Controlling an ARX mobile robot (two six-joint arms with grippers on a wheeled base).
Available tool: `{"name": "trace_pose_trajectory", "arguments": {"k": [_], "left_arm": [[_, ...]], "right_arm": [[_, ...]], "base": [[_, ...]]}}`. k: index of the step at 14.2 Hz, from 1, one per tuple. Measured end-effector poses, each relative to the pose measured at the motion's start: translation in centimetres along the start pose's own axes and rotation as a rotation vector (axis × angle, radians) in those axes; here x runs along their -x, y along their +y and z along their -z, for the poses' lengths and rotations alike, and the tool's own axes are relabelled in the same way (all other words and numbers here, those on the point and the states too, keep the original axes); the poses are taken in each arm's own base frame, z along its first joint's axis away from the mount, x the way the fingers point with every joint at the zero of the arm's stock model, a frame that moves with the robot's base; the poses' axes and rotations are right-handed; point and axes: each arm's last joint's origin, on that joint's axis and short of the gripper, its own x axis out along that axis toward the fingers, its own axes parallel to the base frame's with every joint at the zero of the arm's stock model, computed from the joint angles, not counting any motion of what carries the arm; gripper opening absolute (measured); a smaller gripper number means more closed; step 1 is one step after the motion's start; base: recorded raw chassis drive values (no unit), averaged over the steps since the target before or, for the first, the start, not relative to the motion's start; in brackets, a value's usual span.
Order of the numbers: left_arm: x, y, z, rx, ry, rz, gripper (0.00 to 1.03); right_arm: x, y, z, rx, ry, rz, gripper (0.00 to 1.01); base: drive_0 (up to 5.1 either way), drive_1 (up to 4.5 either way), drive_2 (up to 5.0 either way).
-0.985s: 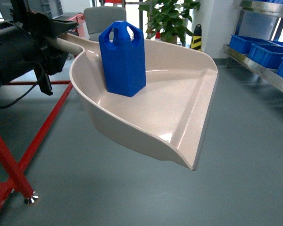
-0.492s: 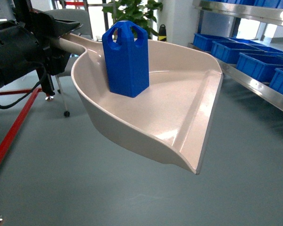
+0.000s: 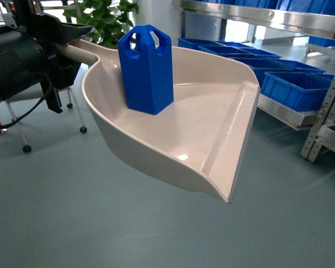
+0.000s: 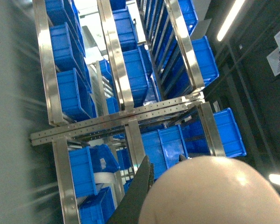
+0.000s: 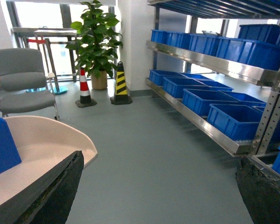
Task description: Place part in tray to right shelf
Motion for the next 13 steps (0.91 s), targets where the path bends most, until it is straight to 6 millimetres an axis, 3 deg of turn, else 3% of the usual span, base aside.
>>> {"name": "trace_pose_trajectory", "arguments": {"k": [13], "left_arm": [[-0.01,-0.01,0.04,0.0,0.001,0.0,0.12]], "right_arm": [[0.0,0.0,0.0,0.0,0.0,0.0,0.98]], "base": [[-1.6,-1.63,-1.6]]}}
